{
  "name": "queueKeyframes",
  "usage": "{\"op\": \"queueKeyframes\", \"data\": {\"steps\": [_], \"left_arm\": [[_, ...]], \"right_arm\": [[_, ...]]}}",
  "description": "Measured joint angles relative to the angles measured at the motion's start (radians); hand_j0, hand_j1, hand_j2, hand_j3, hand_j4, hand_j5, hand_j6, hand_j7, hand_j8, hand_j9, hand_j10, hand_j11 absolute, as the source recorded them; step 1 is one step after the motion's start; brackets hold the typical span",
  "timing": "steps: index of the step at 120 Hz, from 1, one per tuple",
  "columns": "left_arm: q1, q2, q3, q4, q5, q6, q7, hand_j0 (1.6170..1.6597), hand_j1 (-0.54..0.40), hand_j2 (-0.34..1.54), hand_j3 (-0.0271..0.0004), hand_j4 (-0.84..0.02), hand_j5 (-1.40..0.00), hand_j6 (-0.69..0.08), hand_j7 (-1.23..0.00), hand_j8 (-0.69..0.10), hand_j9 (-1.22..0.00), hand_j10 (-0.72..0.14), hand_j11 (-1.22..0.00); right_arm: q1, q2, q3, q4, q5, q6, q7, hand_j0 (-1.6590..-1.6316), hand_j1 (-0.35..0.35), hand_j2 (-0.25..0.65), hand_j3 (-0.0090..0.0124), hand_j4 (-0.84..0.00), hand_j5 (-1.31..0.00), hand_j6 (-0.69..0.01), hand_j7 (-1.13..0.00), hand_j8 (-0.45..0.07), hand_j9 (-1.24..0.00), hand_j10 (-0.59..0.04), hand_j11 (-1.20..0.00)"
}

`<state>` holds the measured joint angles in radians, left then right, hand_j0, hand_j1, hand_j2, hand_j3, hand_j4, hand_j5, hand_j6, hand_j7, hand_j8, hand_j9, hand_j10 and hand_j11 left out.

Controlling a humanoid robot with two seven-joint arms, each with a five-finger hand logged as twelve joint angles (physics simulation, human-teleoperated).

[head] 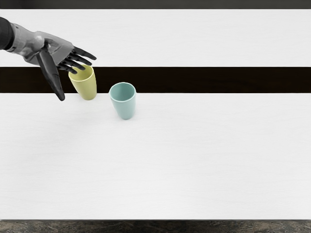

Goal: Pick up cup and place in cup with left hand

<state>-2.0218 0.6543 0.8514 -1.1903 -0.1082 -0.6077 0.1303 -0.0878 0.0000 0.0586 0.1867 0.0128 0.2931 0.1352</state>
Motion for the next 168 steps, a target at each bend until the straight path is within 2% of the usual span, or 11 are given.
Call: {"op": "queueKeyframes", "data": {"steps": [23,35,44,55,66,83,103,117,136,157,168], "left_arm": [[-0.001,0.023,-0.001,0.001,0.020,-0.003,0.002,1.6581,0.339,0.00,0.0000,-0.009,-0.01,-0.010,-0.01,-0.009,-0.01,-0.009,-0.01],[-0.004,0.011,-0.017,0.021,0.036,-0.003,0.070,1.6581,0.339,0.00,0.0000,-0.009,-0.01,-0.010,-0.01,-0.009,-0.01,-0.009,-0.01],[-0.014,-0.101,-0.035,0.073,0.042,-0.003,0.105,1.6581,0.339,0.00,0.0000,-0.009,-0.01,-0.010,-0.01,-0.009,-0.01,-0.009,-0.01],[-0.026,-0.339,-0.030,0.115,0.037,0.019,0.122,1.6581,0.339,0.00,0.0000,-0.010,-0.01,-0.010,-0.01,-0.010,-0.01,-0.009,-0.01],[-0.047,-0.398,0.002,0.133,0.028,0.129,0.127,1.6581,0.339,0.00,0.0000,-0.009,-0.01,-0.010,-0.01,-0.009,-0.01,-0.009,-0.01],[-0.030,-0.442,0.042,0.143,0.027,0.269,0.130,1.6581,0.339,0.00,0.0000,-0.009,-0.01,-0.010,-0.01,-0.010,-0.01,-0.009,-0.01],[0.093,-0.485,0.023,0.146,0.030,0.417,0.130,1.6581,0.337,0.00,0.0000,-0.011,-0.01,-0.011,-0.01,-0.011,-0.01,-0.010,-0.01],[0.118,-0.508,-0.014,0.142,0.025,0.496,0.131,1.6581,0.335,0.00,0.0000,-0.013,-0.02,-0.013,-0.02,-0.013,-0.02,-0.012,-0.02],[0.147,-0.516,-0.037,0.111,0.020,0.599,0.131,1.6581,0.330,0.00,0.0000,-0.017,-0.02,-0.017,-0.02,-0.017,-0.02,-0.016,-0.02],[0.148,-0.489,-0.035,0.018,0.020,0.683,0.131,1.6581,0.325,0.00,0.0000,-0.021,-0.03,-0.021,-0.03,-0.021,-0.03,-0.021,-0.03],[0.183,-0.498,-0.037,-0.003,0.021,0.718,0.130,1.6581,0.314,0.01,0.0000,-0.030,-0.04,-0.031,-0.04,-0.030,-0.04,-0.030,-0.04]], "right_arm": [[-0.003,0.000,0.000,0.003,0.000,0.000,0.000,-1.6581,-0.335,-0.002,0.0000,-0.011,-0.01,-0.011,-0.01,-0.011,-0.01,-0.011,-0.01],[-0.003,0.000,0.000,0.003,0.000,0.000,0.000,-1.6581,-0.335,-0.002,0.0000,-0.011,-0.01,-0.011,-0.01,-0.011,-0.01,-0.011,-0.01],[-0.003,0.000,0.000,0.003,0.000,-0.001,0.000,-1.6581,-0.335,-0.002,0.0000,-0.011,-0.01,-0.011,-0.01,-0.011,-0.01,-0.011,-0.01],[-0.003,0.000,0.000,0.003,0.000,-0.001,0.000,-1.6581,-0.335,-0.002,0.0000,-0.011,-0.01,-0.011,-0.01,-0.011,-0.01,-0.011,-0.01],[-0.004,0.000,0.000,0.003,-0.001,-0.001,0.000,-1.6581,-0.335,-0.002,0.0000,-0.011,-0.01,-0.011,-0.01,-0.011,-0.01,-0.011,-0.01],[-0.004,0.000,0.000,0.003,-0.001,-0.001,0.000,-1.6581,-0.335,-0.002,0.0000,-0.011,-0.01,-0.011,-0.01,-0.011,-0.01,-0.011,-0.01],[-0.004,0.000,0.000,0.003,-0.001,-0.001,0.000,-1.6581,-0.335,-0.002,0.0000,-0.011,-0.01,-0.011,-0.01,-0.011,-0.01,-0.011,-0.01],[-0.004,0.000,0.000,0.003,-0.001,-0.001,0.000,-1.6581,-0.335,-0.002,0.0000,-0.011,-0.01,-0.011,-0.01,-0.011,-0.01,-0.011,-0.01],[-0.003,0.000,0.000,0.003,-0.001,0.000,0.000,-1.6581,-0.335,-0.002,0.0000,-0.011,-0.01,-0.011,-0.01,-0.011,-0.01,-0.011,-0.01],[-0.004,0.000,0.000,0.003,-0.001,-0.001,0.000,-1.6581,-0.335,-0.002,0.0000,-0.011,-0.01,-0.011,-0.01,-0.011,-0.01,-0.011,-0.01],[-0.004,0.000,0.000,0.003,-0.001,-0.001,0.000,-1.6581,-0.335,-0.002,0.0000,-0.011,-0.01,-0.011,-0.01,-0.011,-0.01,-0.011,-0.01]]}}
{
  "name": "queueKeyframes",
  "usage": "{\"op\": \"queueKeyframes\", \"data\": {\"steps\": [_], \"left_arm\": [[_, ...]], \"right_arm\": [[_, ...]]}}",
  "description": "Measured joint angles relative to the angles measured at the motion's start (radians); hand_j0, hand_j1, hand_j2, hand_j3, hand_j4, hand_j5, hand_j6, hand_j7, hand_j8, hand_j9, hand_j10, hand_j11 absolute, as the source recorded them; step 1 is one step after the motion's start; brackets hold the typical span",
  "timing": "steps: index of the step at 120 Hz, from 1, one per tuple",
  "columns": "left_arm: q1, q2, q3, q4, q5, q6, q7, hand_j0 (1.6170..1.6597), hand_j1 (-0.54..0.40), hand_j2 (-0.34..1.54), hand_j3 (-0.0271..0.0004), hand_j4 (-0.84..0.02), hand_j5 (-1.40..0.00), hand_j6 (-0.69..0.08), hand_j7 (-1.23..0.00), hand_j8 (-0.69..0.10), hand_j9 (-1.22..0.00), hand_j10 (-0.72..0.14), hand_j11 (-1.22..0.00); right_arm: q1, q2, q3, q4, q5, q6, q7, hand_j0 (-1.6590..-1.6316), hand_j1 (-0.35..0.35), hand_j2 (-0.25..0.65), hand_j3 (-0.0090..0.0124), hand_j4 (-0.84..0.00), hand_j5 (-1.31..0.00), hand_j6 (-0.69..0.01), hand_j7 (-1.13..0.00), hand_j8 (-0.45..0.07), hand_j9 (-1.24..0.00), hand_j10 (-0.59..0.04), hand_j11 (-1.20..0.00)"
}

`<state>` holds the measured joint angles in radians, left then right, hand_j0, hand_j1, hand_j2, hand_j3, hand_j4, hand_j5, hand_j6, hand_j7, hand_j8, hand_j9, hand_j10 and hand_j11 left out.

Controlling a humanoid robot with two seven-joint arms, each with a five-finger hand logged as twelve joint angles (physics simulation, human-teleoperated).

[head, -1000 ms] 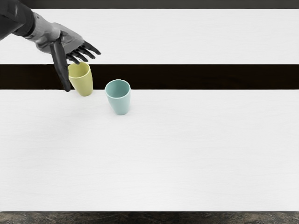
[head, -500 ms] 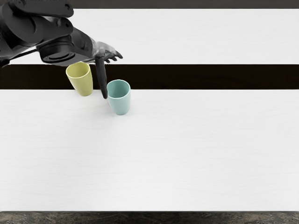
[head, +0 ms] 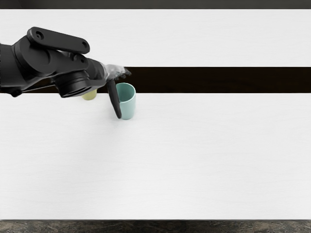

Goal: Pick up cup and place in cup with left hand

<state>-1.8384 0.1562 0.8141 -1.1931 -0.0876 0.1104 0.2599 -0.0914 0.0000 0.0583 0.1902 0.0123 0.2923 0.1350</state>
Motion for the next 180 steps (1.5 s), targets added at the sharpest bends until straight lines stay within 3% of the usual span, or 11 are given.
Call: {"op": "queueKeyframes", "data": {"steps": [19,51,80,86,96,118,125,142,157,180], "left_arm": [[0.025,-0.007,-0.003,-0.010,0.001,0.061,-0.022,1.6581,0.291,0.01,0.0000,-0.049,-0.06,-0.049,-0.06,-0.049,-0.06,-0.049,-0.06],[0.027,-0.011,-0.006,-0.012,-0.004,0.078,-0.028,1.6581,0.194,0.03,0.0000,-0.130,-0.17,-0.130,-0.17,-0.130,-0.17,-0.130,-0.17],[0.037,-0.015,-0.007,-0.012,-0.035,0.078,-0.030,1.6580,-0.034,0.07,0.0000,-0.326,-0.42,-0.327,-0.42,-0.328,-0.42,-0.327,-0.42],[0.037,-0.014,-0.007,-0.011,-0.048,0.077,-0.030,1.6576,-0.065,0.08,0.0000,-0.374,-0.47,-0.364,-0.47,-0.292,-0.48,-0.365,-0.48],[0.036,-0.015,-0.007,-0.012,-0.075,0.073,-0.030,1.6561,-0.090,0.10,0.0000,-0.423,-0.55,-0.320,-0.55,-0.236,-0.55,-0.309,-0.55],[0.011,-0.003,-0.007,-0.015,-0.122,0.065,-0.031,1.6540,-0.127,0.14,0.0000,-0.460,-0.65,-0.272,-0.63,-0.177,-0.65,-0.276,-0.65],[-0.023,0.009,-0.006,-0.016,-0.131,0.062,-0.029,1.6539,-0.127,0.15,0.0000,-0.491,-0.67,-0.270,-0.64,-0.176,-0.66,-0.271,-0.66],[-0.134,0.063,0.010,-0.017,-0.138,0.058,-0.021,1.6540,-0.129,0.15,0.0000,-0.475,-0.69,-0.262,-0.66,-0.169,-0.68,-0.277,-0.67],[-0.215,0.135,0.067,-0.017,-0.139,0.058,-0.017,1.6541,-0.142,0.17,0.0001,-0.454,-0.70,-0.247,-0.68,-0.147,-0.69,-0.274,-0.68],[-0.194,0.179,0.145,0.017,-0.131,0.062,-0.017,1.6533,-0.128,0.08,0.0001,-0.469,-0.69,-0.258,-0.68,-0.146,-0.70,-0.303,-0.68]], "right_arm": [[0.000,0.000,0.000,0.000,0.000,0.000,0.000,-1.6581,-0.335,-0.002,0.0000,-0.011,-0.01,-0.011,-0.01,-0.011,-0.01,-0.011,-0.01],[0.000,0.000,0.000,0.000,0.000,0.000,0.000,-1.6581,-0.335,-0.002,0.0000,-0.011,-0.01,-0.011,-0.01,-0.011,-0.01,-0.011,-0.01],[0.000,0.000,0.000,0.000,0.000,0.000,0.000,-1.6581,-0.335,-0.002,0.0000,-0.011,-0.01,-0.011,-0.01,-0.011,-0.01,-0.011,-0.01],[0.000,0.000,0.000,0.000,0.000,0.000,0.000,-1.6581,-0.335,-0.002,0.0000,-0.011,-0.01,-0.011,-0.01,-0.011,-0.01,-0.011,-0.01],[0.000,0.000,0.000,0.000,0.000,0.000,0.000,-1.6581,-0.335,-0.002,0.0000,-0.011,-0.01,-0.011,-0.01,-0.011,-0.01,-0.011,-0.01],[0.000,0.000,0.000,0.000,0.000,0.000,0.000,-1.6581,-0.335,-0.003,0.0000,-0.011,-0.01,-0.011,-0.01,-0.011,-0.01,-0.012,-0.01],[0.000,0.000,0.000,0.000,0.000,0.000,0.000,-1.6581,-0.335,-0.003,0.0000,-0.011,-0.01,-0.011,-0.01,-0.011,-0.01,-0.012,-0.01],[0.000,0.000,0.000,0.000,0.000,0.000,0.000,-1.6581,-0.335,-0.002,0.0000,-0.011,-0.01,-0.011,-0.01,-0.011,-0.01,-0.012,-0.01],[0.000,0.000,0.000,0.000,0.000,0.000,0.000,-1.6581,-0.335,-0.002,0.0000,-0.011,-0.01,-0.011,-0.01,-0.011,-0.01,-0.012,-0.01],[0.000,0.000,0.000,0.000,0.000,0.000,0.000,-1.6581,-0.335,-0.003,0.0000,-0.011,-0.01,-0.011,-0.01,-0.011,-0.01,-0.012,-0.01]]}}
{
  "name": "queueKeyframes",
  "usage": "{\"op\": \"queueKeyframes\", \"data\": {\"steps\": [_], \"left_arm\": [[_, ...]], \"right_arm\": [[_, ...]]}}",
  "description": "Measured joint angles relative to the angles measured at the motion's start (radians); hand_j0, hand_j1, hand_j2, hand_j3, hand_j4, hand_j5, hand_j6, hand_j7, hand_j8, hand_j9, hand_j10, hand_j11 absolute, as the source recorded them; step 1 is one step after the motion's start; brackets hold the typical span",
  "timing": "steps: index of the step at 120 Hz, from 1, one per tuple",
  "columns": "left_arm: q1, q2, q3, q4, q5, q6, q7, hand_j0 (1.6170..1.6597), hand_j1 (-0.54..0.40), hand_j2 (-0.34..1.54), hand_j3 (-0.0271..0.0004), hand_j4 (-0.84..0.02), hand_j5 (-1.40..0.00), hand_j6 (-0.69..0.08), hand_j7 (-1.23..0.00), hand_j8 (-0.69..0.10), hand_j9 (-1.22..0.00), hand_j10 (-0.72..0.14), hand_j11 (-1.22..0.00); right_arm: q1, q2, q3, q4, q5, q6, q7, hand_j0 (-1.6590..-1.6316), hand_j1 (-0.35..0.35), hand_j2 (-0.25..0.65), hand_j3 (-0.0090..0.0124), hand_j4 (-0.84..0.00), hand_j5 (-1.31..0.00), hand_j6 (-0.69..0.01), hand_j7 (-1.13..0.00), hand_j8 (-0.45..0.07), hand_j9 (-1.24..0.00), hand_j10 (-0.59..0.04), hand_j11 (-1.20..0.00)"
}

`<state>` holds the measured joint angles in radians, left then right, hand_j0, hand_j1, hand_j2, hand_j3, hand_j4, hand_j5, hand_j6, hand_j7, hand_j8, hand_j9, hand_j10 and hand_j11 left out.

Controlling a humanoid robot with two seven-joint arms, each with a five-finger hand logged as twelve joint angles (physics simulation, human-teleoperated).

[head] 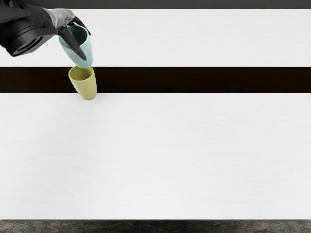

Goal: Pick up cup and place in cup with left hand

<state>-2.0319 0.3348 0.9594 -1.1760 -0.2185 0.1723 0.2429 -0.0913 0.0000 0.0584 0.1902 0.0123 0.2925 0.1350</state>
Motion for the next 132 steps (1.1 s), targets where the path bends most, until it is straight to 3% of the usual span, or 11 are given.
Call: {"op": "queueKeyframes", "data": {"steps": [18,36,58,91,96,108,120,132], "left_arm": [[0.045,-0.002,0.022,0.037,0.006,0.000,-0.004,1.6523,-0.115,0.07,0.0001,-0.472,-0.70,-0.251,-0.70,-0.171,-0.71,-0.349,-0.70],[0.050,-0.005,0.037,0.050,0.009,0.001,-0.006,1.6509,-0.089,0.04,0.0000,-0.497,-0.70,-0.259,-0.71,-0.168,-0.72,-0.367,-0.71],[0.042,-0.011,0.037,0.041,0.003,-0.005,-0.007,1.6532,-0.169,0.11,0.0000,-0.416,-0.73,-0.200,-0.73,-0.125,-0.71,-0.292,-0.70],[0.041,-0.011,0.037,0.018,0.001,-0.025,-0.005,1.6529,-0.181,0.14,0.0001,-0.375,-0.78,-0.159,-0.78,-0.106,-0.72,-0.275,-0.71],[0.042,-0.012,0.037,0.017,0.002,-0.024,-0.005,1.6538,-0.148,0.13,0.0001,-0.364,-0.71,-0.184,-0.70,-0.121,-0.65,-0.278,-0.65],[0.044,-0.012,0.039,0.018,0.004,-0.023,-0.004,1.6554,0.035,0.08,0.0000,-0.233,-0.45,-0.123,-0.44,-0.084,-0.41,-0.180,-0.41],[0.043,0.021,0.047,0.017,0.006,-0.040,-0.004,1.6564,0.152,0.05,0.0000,-0.147,-0.28,-0.080,-0.28,-0.056,-0.26,-0.115,-0.26],[-0.010,0.228,0.108,0.017,0.002,-0.305,-0.007,1.6571,0.225,0.03,0.0000,-0.093,-0.17,-0.052,-0.17,-0.037,-0.16,-0.073,-0.16]], "right_arm": [[0.000,0.000,0.000,0.000,0.000,0.000,0.000,-1.6581,-0.335,-0.003,0.0000,-0.011,-0.01,-0.011,-0.01,-0.011,-0.01,-0.012,-0.01],[0.000,0.000,0.000,0.000,0.000,0.000,0.000,-1.6581,-0.335,-0.003,0.0000,-0.011,-0.01,-0.011,-0.01,-0.011,-0.01,-0.012,-0.01],[0.000,0.000,0.000,0.000,0.000,0.000,0.000,-1.6581,-0.335,-0.003,0.0000,-0.011,-0.01,-0.011,-0.01,-0.011,-0.01,-0.012,-0.01],[0.000,0.000,0.000,0.000,0.000,0.000,0.000,-1.6581,-0.335,-0.003,0.0000,-0.011,-0.01,-0.011,-0.01,-0.011,-0.01,-0.012,-0.01],[0.000,0.000,0.000,0.000,0.000,0.000,0.000,-1.6581,-0.335,-0.003,0.0000,-0.011,-0.01,-0.011,-0.01,-0.011,-0.01,-0.012,-0.01],[0.000,0.000,0.000,0.000,0.000,0.000,0.000,-1.6581,-0.335,-0.003,0.0000,-0.011,-0.01,-0.011,-0.01,-0.011,-0.01,-0.011,-0.01],[0.000,0.000,0.000,0.000,0.000,0.000,0.000,-1.6581,-0.335,-0.002,0.0000,-0.011,-0.01,-0.011,-0.01,-0.011,-0.01,-0.011,-0.01],[0.000,0.000,0.000,0.000,0.000,0.000,0.000,-1.6581,-0.335,-0.002,0.0000,-0.011,-0.01,-0.011,-0.01,-0.011,-0.01,-0.011,-0.01]]}}
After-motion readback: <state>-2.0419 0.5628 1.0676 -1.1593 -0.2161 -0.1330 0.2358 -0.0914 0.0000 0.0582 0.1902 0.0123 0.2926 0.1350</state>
